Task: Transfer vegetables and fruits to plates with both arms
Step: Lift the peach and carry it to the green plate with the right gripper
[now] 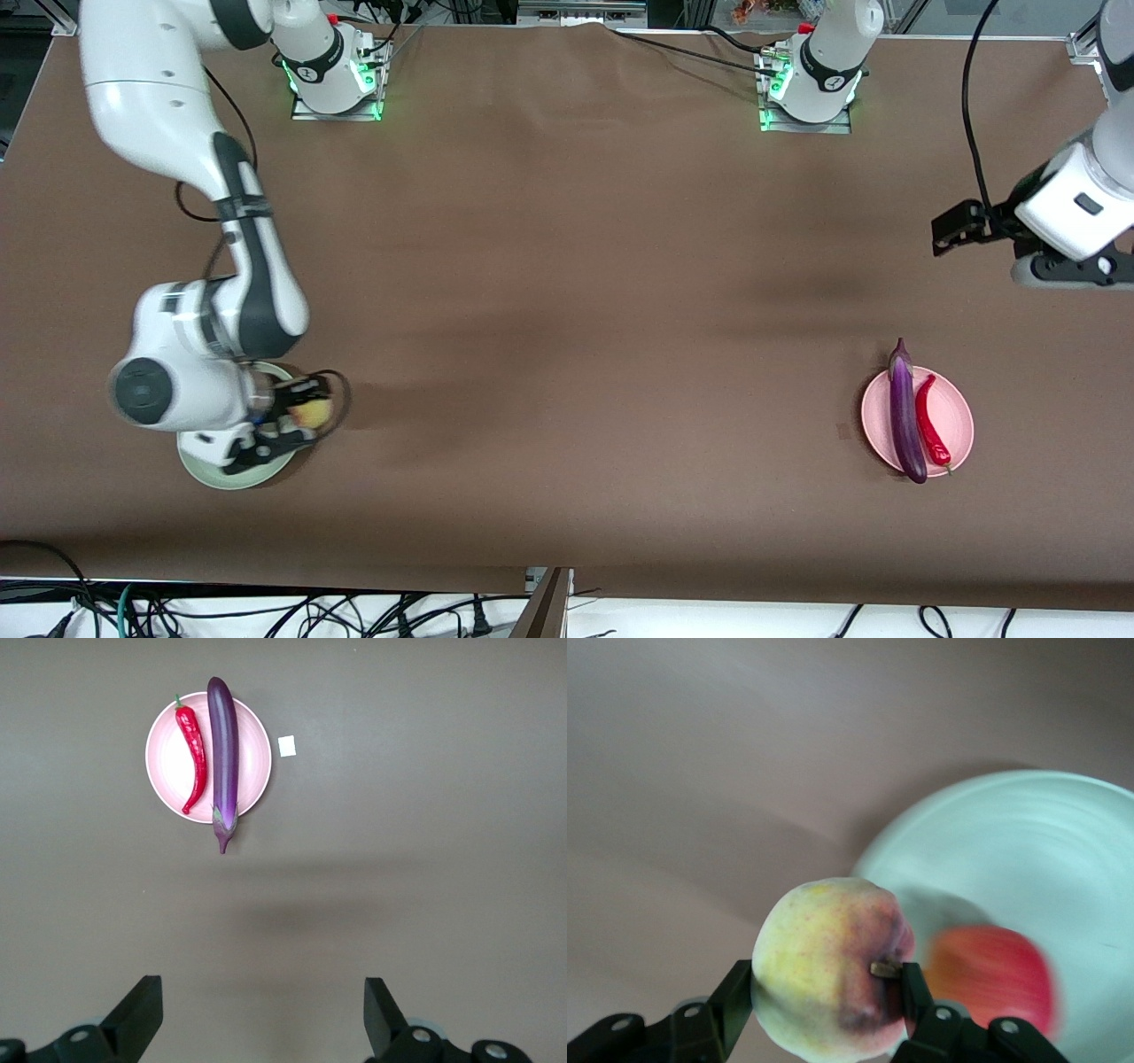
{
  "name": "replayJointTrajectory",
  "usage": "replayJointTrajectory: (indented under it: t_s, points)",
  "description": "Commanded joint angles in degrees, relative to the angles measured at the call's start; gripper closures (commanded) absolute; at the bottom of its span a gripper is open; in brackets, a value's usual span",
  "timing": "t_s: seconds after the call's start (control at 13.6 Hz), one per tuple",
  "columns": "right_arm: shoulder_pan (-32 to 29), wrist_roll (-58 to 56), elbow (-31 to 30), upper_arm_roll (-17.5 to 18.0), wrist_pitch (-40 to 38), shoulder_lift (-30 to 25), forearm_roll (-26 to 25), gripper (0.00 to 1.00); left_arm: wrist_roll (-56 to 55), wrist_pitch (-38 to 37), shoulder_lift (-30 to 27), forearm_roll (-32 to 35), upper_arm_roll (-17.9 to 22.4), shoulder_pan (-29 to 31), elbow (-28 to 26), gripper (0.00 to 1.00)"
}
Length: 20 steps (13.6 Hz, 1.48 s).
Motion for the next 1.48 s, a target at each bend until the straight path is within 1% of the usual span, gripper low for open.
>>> replayJointTrajectory:
  t_s: [0.0, 0.15, 0.3, 0.52, 0.74, 1.03, 1.11, 1.18, 1.25, 1.4]
  points:
    - [-5.10, -9.61, -1.96, 1.04, -0.43, -2.15, -0.19, 0.74, 1.56, 8.58, -9.02, -1.12, 4.09, -2.26, -13.70, 0.00]
    - [-6.95, -13.85, -1.96, 1.04, -0.17, -2.06, -0.88, 0.74, 1.82, 8.60, -8.34, -1.21, 4.10, -2.27, -13.29, 0.00]
    - [-7.92, -14.30, -1.96, 1.04, 0.10, -1.54, -1.24, 0.74, 1.47, 8.43, -7.54, -2.79, 4.19, -2.00, -12.06, 0.00]
    - [-7.75, -13.34, -2.22, 1.21, 2.55, -0.75, -0.54, 0.74, 1.12, 8.25, -7.19, -4.55, 3.93, -2.00, -11.18, 0.00]
    - [-6.79, -11.68, -2.13, 1.83, 5.36, 0.31, -0.45, 0.74, 1.12, 5.98, -6.84, -4.55, 3.66, -2.18, -10.12, 0.00]
    - [-5.90, -11.05, -2.13, 1.83, 9.76, 2.33, -0.45, 0.72, 1.29, 5.70, -6.31, -4.55, 3.58, -2.35, -9.50, 0.00]
    - [-5.90, -11.14, -2.13, 1.83, 10.29, 2.42, -0.45, 0.67, 1.29, 5.70, -6.31, -4.55, 3.66, -2.35, -9.50, 0.00]
    - [-5.90, -11.14, -2.13, 1.83, 10.82, 2.68, -0.45, 0.23, 1.29, 5.70, -6.31, -4.55, 3.58, -2.35, -9.50, 0.00]
    - [-5.99, -11.14, -2.04, 1.83, 11.26, 2.68, -0.45, 0.00, 1.29, 5.70, -6.31, -4.55, 3.58, -2.35, -9.50, 0.00]
    - [-5.90, -11.32, -1.00, 1.92, 10.13, 1.72, -0.36, 0.00, 1.29, 5.70, -6.31, -4.46, 3.58, -2.44, -9.50, 0.00]
